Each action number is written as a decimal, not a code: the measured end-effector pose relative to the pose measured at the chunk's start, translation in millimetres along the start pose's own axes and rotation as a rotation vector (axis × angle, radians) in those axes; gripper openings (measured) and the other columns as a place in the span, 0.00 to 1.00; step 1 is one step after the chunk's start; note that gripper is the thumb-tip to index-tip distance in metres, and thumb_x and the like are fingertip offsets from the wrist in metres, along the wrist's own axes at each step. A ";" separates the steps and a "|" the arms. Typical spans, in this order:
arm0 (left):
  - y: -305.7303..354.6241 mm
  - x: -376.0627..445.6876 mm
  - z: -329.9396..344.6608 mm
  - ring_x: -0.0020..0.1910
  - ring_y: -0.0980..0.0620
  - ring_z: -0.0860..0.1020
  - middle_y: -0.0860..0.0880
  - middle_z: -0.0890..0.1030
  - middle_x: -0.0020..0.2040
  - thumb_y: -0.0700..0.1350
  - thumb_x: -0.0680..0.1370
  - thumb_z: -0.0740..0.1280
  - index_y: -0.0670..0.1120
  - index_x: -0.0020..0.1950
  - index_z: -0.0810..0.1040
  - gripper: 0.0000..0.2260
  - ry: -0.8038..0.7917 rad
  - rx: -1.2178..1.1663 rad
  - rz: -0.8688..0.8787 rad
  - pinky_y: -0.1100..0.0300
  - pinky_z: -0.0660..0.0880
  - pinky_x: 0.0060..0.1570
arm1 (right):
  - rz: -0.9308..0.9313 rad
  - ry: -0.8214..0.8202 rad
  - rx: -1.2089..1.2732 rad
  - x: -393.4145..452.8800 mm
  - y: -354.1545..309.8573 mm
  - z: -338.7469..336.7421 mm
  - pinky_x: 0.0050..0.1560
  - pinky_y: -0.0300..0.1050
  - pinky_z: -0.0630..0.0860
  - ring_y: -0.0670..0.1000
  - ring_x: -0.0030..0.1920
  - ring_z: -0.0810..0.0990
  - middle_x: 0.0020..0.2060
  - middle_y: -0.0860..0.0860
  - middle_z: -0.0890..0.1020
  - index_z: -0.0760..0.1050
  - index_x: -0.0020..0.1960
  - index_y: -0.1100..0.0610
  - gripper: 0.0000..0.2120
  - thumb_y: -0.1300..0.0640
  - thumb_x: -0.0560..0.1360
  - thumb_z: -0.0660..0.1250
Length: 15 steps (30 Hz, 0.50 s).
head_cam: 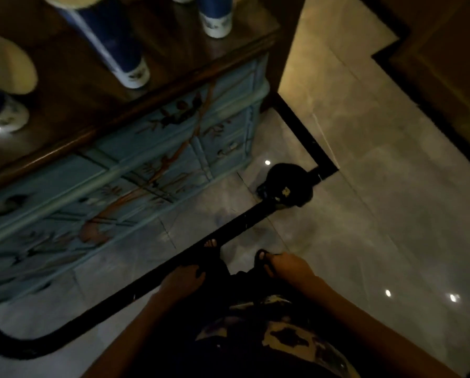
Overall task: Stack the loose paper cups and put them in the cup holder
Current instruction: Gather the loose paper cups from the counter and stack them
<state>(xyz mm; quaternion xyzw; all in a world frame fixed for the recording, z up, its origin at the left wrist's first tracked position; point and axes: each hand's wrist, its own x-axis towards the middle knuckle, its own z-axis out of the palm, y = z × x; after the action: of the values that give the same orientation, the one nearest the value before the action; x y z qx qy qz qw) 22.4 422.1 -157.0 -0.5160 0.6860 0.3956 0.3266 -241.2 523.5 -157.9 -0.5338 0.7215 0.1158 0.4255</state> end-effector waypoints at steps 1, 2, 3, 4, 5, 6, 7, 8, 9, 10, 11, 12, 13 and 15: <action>2.6 -0.2 4.2 0.62 0.43 0.79 0.40 0.80 0.64 0.52 0.85 0.57 0.40 0.65 0.77 0.19 0.003 -0.017 -0.004 0.54 0.74 0.59 | -0.016 0.011 -0.054 -1.1 6.6 -4.4 0.44 0.50 0.74 0.62 0.51 0.81 0.54 0.60 0.81 0.73 0.66 0.60 0.19 0.49 0.84 0.54; 2.5 -1.4 8.7 0.62 0.43 0.78 0.41 0.80 0.64 0.52 0.85 0.57 0.41 0.65 0.78 0.18 0.028 -0.023 -0.016 0.54 0.75 0.59 | -0.050 0.020 -0.097 -3.0 12.4 -5.3 0.44 0.50 0.75 0.62 0.51 0.81 0.54 0.60 0.81 0.72 0.66 0.59 0.19 0.49 0.84 0.54; 1.7 -2.8 11.3 0.62 0.42 0.78 0.41 0.80 0.64 0.53 0.85 0.57 0.42 0.65 0.77 0.18 0.045 -0.004 -0.028 0.53 0.75 0.59 | -0.059 -0.012 -0.148 -6.3 15.2 -6.5 0.45 0.51 0.75 0.62 0.52 0.81 0.55 0.60 0.81 0.71 0.66 0.59 0.18 0.49 0.84 0.54; 1.5 -10.0 18.5 0.62 0.42 0.78 0.40 0.79 0.64 0.53 0.85 0.57 0.43 0.66 0.76 0.18 0.055 -0.009 -0.042 0.53 0.75 0.58 | -0.093 -0.048 -0.181 -6.6 18.0 -7.7 0.45 0.51 0.76 0.62 0.52 0.81 0.54 0.61 0.81 0.71 0.66 0.59 0.18 0.48 0.84 0.54; 2.5 -21.2 28.6 0.62 0.42 0.78 0.40 0.79 0.64 0.53 0.85 0.57 0.43 0.66 0.75 0.18 0.061 -0.004 -0.064 0.53 0.75 0.57 | -0.113 -0.087 -0.209 -3.9 22.0 -8.6 0.46 0.52 0.76 0.62 0.52 0.81 0.54 0.61 0.81 0.70 0.65 0.59 0.18 0.48 0.83 0.54; 3.7 -29.7 37.3 0.61 0.42 0.78 0.41 0.79 0.63 0.54 0.85 0.57 0.44 0.67 0.75 0.18 0.062 -0.009 -0.088 0.53 0.75 0.56 | -0.140 -0.104 -0.233 -1.5 23.4 -10.3 0.46 0.52 0.76 0.62 0.53 0.81 0.54 0.62 0.81 0.70 0.64 0.59 0.18 0.47 0.83 0.55; 1.7 -37.9 49.5 0.61 0.42 0.78 0.41 0.79 0.63 0.54 0.85 0.57 0.44 0.68 0.74 0.18 0.061 -0.026 -0.127 0.54 0.74 0.54 | -0.162 -0.126 -0.275 -0.7 19.8 -13.7 0.46 0.52 0.76 0.62 0.53 0.81 0.55 0.62 0.81 0.71 0.64 0.58 0.18 0.47 0.83 0.55; -2.1 -44.8 60.9 0.62 0.42 0.78 0.42 0.79 0.63 0.54 0.84 0.58 0.45 0.68 0.74 0.18 0.073 -0.046 -0.151 0.54 0.74 0.54 | -0.190 -0.137 -0.313 -0.2 15.2 -14.8 0.47 0.52 0.76 0.62 0.54 0.81 0.55 0.61 0.81 0.72 0.63 0.58 0.18 0.46 0.82 0.55; -5.6 -51.6 67.6 0.61 0.43 0.79 0.42 0.79 0.63 0.54 0.84 0.58 0.46 0.67 0.74 0.17 0.092 -0.065 -0.171 0.54 0.74 0.53 | -0.219 -0.143 -0.356 0.9 9.9 -15.9 0.47 0.51 0.76 0.62 0.54 0.80 0.55 0.61 0.81 0.72 0.63 0.58 0.19 0.46 0.82 0.56; -9.8 -57.3 72.6 0.61 0.43 0.79 0.43 0.80 0.63 0.55 0.84 0.58 0.46 0.67 0.74 0.17 0.111 -0.084 -0.194 0.54 0.74 0.52 | -0.256 -0.143 -0.393 2.9 4.6 -16.5 0.48 0.51 0.76 0.61 0.54 0.80 0.55 0.60 0.81 0.73 0.62 0.58 0.19 0.46 0.82 0.56; -14.1 -61.2 74.8 0.61 0.43 0.79 0.43 0.80 0.63 0.54 0.84 0.58 0.47 0.67 0.74 0.17 0.126 -0.111 -0.207 0.53 0.74 0.52 | -0.274 -0.143 -0.418 3.9 -1.5 -19.7 0.47 0.50 0.76 0.60 0.55 0.80 0.55 0.60 0.81 0.74 0.61 0.57 0.18 0.46 0.81 0.56; -20.3 -64.4 77.7 0.61 0.43 0.79 0.43 0.80 0.63 0.54 0.84 0.58 0.48 0.68 0.74 0.17 0.142 -0.149 -0.214 0.53 0.74 0.53 | -0.306 -0.136 -0.431 6.5 -8.5 -22.9 0.47 0.49 0.75 0.59 0.55 0.81 0.55 0.59 0.81 0.75 0.61 0.57 0.18 0.46 0.81 0.56; -26.4 -67.1 79.5 0.61 0.42 0.80 0.43 0.81 0.64 0.54 0.84 0.58 0.50 0.69 0.74 0.17 0.141 -0.185 -0.223 0.53 0.75 0.54 | -0.317 -0.139 -0.434 8.4 -14.9 -25.7 0.47 0.48 0.75 0.59 0.55 0.81 0.55 0.58 0.82 0.76 0.60 0.56 0.18 0.46 0.81 0.57; -37.1 -72.6 75.1 0.62 0.43 0.80 0.43 0.81 0.64 0.56 0.84 0.58 0.51 0.69 0.75 0.18 0.115 -0.259 -0.234 0.54 0.75 0.55 | -0.335 -0.138 -0.425 13.1 -28.3 -29.4 0.48 0.48 0.75 0.59 0.55 0.81 0.55 0.57 0.82 0.76 0.58 0.56 0.16 0.46 0.81 0.57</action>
<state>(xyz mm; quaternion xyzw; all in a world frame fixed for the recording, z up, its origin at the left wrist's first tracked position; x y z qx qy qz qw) 79.7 515.0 -138.1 -0.6518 0.5822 0.4097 0.2614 -232.0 485.0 -141.5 -0.7138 0.5519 0.2287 0.3654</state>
